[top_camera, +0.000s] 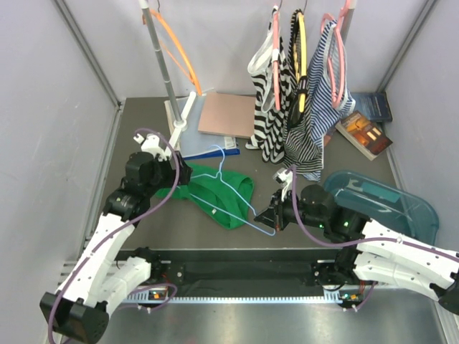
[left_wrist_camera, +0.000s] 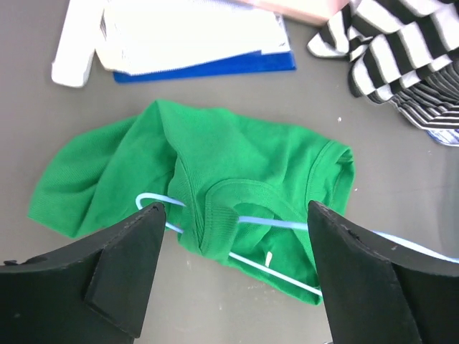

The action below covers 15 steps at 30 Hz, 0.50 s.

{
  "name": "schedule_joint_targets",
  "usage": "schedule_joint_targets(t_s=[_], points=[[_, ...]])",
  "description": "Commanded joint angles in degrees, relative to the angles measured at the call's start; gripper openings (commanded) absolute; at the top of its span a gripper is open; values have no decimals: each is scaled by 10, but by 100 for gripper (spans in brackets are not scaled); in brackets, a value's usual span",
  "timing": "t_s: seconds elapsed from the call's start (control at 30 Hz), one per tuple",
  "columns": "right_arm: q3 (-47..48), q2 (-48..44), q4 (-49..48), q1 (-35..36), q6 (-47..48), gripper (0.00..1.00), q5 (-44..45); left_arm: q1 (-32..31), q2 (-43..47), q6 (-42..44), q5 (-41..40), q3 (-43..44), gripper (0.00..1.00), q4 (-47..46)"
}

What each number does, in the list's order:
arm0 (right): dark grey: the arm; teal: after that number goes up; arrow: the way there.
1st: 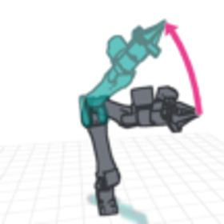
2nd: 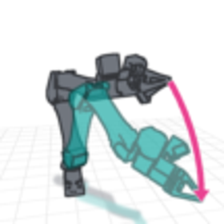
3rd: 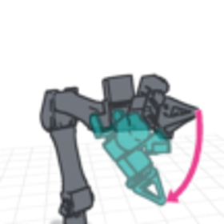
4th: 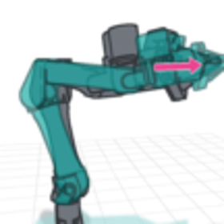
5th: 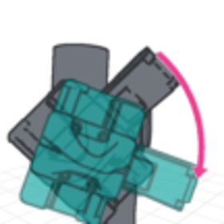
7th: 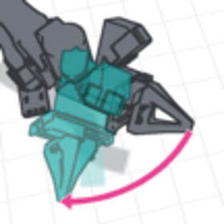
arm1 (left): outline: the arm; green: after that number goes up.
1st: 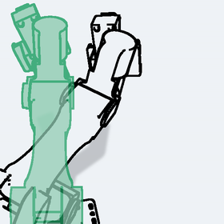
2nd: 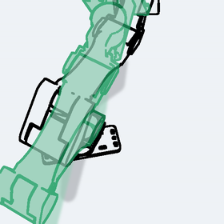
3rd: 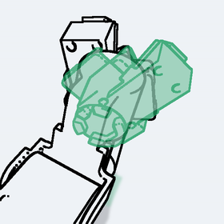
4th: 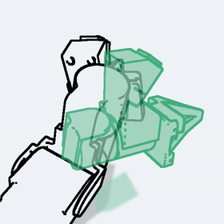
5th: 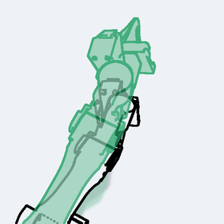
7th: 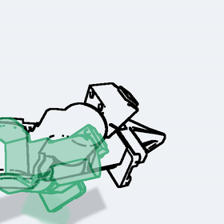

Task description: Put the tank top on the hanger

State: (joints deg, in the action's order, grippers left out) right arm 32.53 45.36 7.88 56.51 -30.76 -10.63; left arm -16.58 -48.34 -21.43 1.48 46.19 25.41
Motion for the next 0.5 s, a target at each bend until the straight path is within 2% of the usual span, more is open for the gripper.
schedule_joint_targets(t_s=[0.0,0.07,0.23,0.3,0.4,0.47], points=[[-7,-10,-67,6,-6,0,-3,0,43,29,23,16,80,-40],[-12,-9,-74,6,-9,0,-3,0,53,31,59,7,72,-52],[-19,1,-116,6,-11,0,-1,1,72,34,131,-10,71,-100],[-19,6,-124,6,-13,0,-2,-1,72,41,122,-9,70,-101],[-20,5,-140,6,-15,0,-4,-1,69,63,65,-11,72,-82],[-21,5,-144,6,-17,0,-10,-1,69,87,82,-15,74,-77]])
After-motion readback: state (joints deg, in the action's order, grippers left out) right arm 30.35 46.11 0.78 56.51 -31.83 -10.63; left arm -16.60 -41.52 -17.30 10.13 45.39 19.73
